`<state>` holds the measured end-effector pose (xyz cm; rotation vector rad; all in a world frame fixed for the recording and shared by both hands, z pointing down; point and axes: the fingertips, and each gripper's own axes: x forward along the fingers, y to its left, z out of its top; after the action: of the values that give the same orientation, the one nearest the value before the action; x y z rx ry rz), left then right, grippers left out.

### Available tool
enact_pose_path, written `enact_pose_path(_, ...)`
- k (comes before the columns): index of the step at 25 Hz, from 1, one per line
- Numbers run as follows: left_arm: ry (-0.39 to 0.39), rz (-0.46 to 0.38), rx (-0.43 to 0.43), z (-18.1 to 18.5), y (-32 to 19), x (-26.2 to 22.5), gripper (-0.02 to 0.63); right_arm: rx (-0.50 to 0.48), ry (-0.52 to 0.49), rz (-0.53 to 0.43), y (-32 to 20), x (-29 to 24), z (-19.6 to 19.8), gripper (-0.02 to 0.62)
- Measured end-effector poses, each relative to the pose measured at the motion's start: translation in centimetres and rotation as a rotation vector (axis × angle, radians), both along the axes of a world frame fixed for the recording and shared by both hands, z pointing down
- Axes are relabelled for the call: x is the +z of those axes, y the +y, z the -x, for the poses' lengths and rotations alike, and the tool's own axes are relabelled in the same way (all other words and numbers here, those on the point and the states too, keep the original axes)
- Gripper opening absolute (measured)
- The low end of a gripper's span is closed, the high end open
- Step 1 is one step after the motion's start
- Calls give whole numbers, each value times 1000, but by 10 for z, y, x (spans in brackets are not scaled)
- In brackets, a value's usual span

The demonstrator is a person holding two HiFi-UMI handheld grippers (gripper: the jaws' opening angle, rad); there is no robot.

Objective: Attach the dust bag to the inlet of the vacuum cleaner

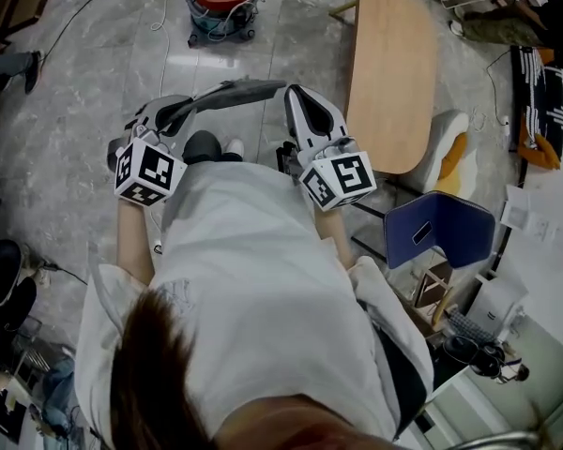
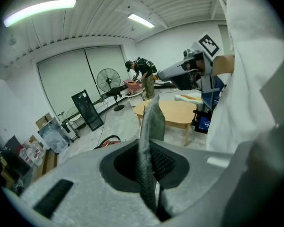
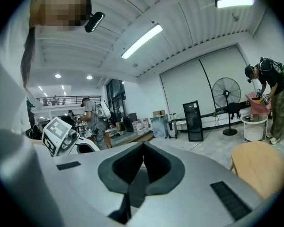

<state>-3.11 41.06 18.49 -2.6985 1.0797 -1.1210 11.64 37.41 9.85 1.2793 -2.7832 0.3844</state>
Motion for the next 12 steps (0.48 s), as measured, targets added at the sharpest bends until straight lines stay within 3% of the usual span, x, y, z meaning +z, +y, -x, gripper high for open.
enact_pose_path(12, 20, 39, 80, 6, -90, 13, 37, 79, 3, 60, -73, 18, 4, 3)
